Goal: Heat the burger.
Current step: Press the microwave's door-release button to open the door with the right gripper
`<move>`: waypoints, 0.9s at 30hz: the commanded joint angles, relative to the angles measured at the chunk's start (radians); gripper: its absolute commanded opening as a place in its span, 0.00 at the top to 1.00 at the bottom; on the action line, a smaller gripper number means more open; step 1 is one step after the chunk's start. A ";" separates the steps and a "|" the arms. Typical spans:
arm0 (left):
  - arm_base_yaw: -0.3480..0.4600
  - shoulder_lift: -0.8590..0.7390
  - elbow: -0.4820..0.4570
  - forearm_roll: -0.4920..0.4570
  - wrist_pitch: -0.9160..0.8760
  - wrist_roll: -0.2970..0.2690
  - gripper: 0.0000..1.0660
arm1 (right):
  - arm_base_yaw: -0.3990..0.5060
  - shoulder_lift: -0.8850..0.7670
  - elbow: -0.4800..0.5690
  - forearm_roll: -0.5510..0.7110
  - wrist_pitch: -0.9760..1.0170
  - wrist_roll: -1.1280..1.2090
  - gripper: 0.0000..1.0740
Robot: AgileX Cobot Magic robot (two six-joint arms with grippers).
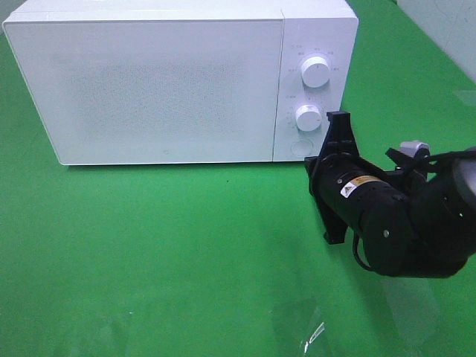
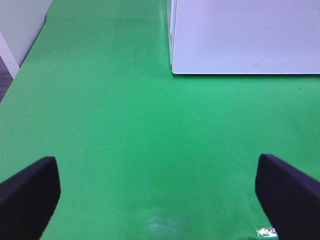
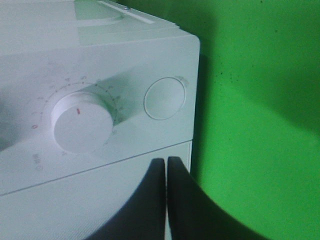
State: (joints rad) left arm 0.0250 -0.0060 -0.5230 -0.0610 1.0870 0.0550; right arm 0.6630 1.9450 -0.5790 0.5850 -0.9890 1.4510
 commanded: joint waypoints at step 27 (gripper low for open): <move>0.002 -0.003 0.005 -0.002 -0.016 0.003 0.08 | -0.128 0.182 -0.259 -0.051 0.101 -0.070 1.00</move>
State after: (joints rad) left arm 0.0250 -0.0060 -0.5230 -0.0610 1.0870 0.0550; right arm 0.5410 2.1230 -0.8250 0.5420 -0.8820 1.3950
